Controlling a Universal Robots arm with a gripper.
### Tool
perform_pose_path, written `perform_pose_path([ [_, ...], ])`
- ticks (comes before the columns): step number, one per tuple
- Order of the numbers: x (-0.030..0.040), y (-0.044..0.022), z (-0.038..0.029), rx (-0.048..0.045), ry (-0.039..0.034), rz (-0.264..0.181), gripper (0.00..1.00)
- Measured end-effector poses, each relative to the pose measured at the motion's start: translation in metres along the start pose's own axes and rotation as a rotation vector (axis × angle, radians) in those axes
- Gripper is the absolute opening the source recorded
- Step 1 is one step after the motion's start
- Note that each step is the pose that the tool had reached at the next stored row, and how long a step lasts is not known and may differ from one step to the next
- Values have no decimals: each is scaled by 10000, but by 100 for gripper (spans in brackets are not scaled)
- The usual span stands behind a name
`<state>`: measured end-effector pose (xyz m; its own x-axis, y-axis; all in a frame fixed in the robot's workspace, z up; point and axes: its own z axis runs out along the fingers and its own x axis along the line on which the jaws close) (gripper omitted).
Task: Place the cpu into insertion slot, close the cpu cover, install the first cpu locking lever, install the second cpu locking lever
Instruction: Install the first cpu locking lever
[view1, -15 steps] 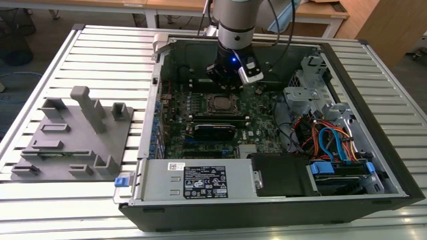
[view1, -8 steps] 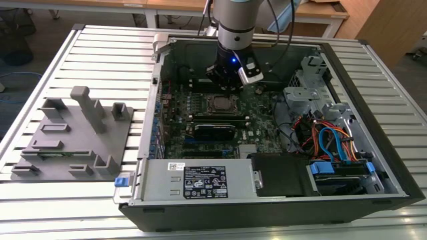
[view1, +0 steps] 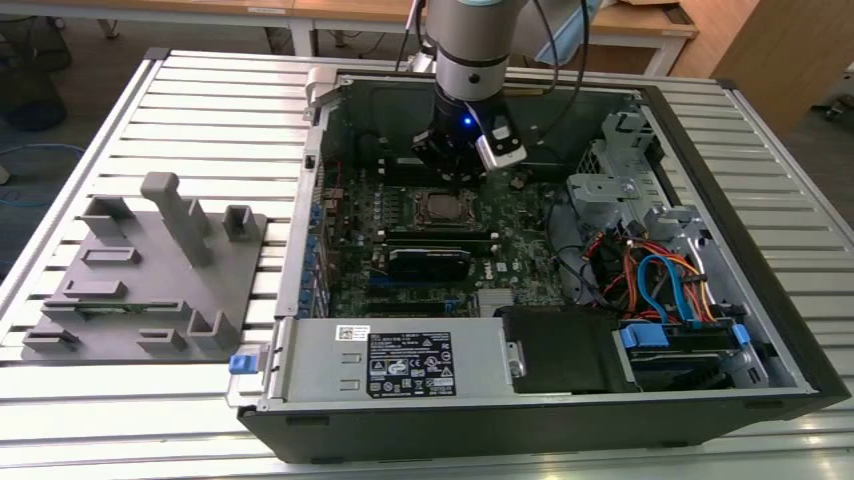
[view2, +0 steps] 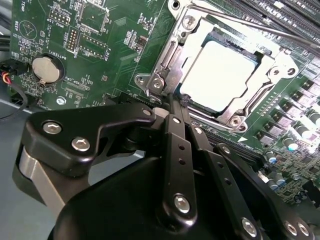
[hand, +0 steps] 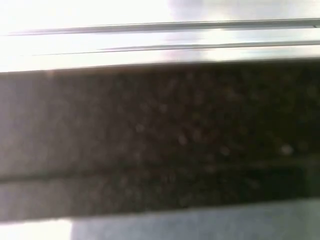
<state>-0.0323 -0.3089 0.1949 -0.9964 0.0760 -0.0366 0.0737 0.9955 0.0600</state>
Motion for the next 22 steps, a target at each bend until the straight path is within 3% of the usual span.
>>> perform_pose_path([
  [10, 0, 1, 3, -306, 27, 10, 10],
  [15, -1, 3, -13, -315, 26, 10, 10],
  [22, -4, 7, -91, -309, 28, 10, 10],
])
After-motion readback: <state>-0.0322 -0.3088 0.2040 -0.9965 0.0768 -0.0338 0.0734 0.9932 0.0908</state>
